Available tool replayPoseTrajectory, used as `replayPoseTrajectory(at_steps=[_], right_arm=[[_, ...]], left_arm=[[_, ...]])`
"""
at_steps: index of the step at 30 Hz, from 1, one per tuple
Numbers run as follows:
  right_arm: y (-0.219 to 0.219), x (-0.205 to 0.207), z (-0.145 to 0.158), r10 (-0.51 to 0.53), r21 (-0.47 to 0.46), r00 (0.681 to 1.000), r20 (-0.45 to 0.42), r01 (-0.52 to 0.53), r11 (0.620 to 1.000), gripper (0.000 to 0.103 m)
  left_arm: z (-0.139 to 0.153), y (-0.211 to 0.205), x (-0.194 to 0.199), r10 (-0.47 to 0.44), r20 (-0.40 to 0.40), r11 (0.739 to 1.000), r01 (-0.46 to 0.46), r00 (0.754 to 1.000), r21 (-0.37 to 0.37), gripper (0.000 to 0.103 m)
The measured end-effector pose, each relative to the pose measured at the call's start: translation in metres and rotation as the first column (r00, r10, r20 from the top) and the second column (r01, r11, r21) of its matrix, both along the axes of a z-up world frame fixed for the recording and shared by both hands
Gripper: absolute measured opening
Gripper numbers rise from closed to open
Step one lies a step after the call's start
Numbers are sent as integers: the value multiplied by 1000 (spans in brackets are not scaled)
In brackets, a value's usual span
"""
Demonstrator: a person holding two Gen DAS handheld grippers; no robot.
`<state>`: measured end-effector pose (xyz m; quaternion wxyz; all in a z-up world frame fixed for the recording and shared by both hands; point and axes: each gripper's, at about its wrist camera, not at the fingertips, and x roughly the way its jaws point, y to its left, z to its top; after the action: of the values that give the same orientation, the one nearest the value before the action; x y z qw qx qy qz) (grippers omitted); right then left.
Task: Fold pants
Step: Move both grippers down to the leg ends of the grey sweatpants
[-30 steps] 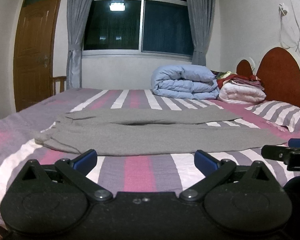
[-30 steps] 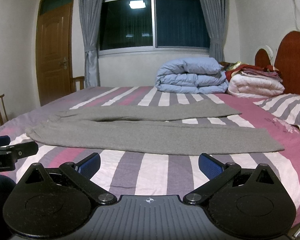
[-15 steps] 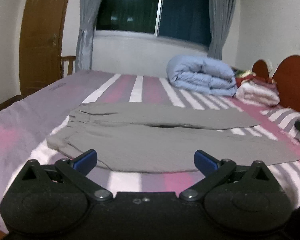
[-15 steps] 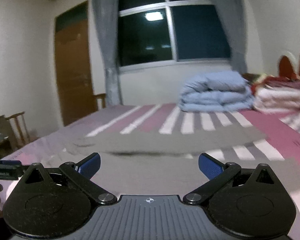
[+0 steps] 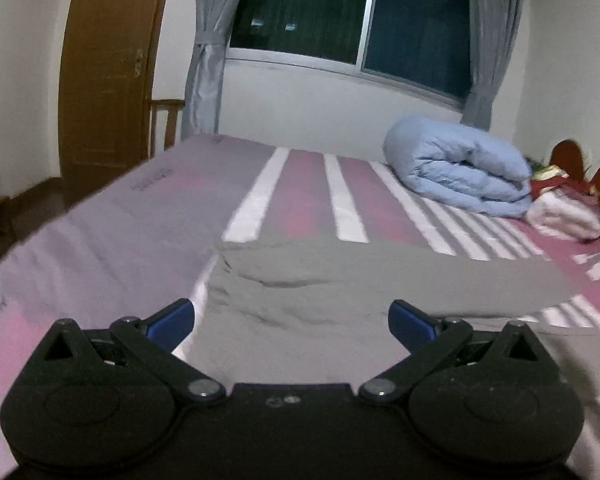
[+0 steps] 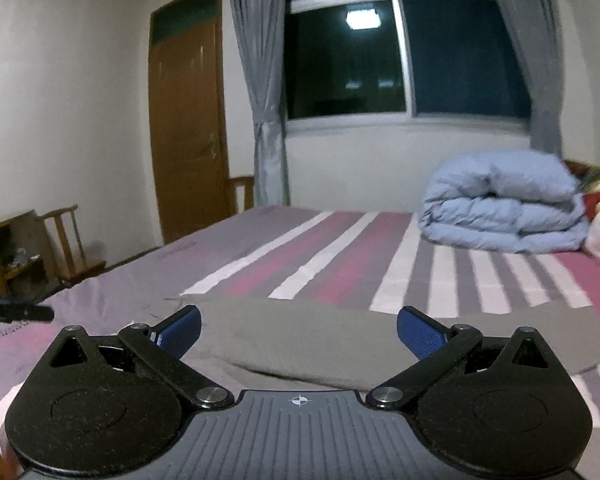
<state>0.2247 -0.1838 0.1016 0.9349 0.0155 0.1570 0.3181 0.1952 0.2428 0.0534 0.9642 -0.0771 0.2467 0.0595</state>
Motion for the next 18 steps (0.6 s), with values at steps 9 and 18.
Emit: replayPoseTrajectory(at_steps=[9, 18], right_arm=[[55, 149, -37, 25, -162, 995, -101, -41, 986, 65], [98, 266, -96, 80, -271, 983, -167, -124, 955, 65]], left_arm=[[-30, 72, 156, -48, -226, 984, 85, 973, 158, 58], [-85, 109, 255, -39, -348, 984, 98, 937, 152, 59]])
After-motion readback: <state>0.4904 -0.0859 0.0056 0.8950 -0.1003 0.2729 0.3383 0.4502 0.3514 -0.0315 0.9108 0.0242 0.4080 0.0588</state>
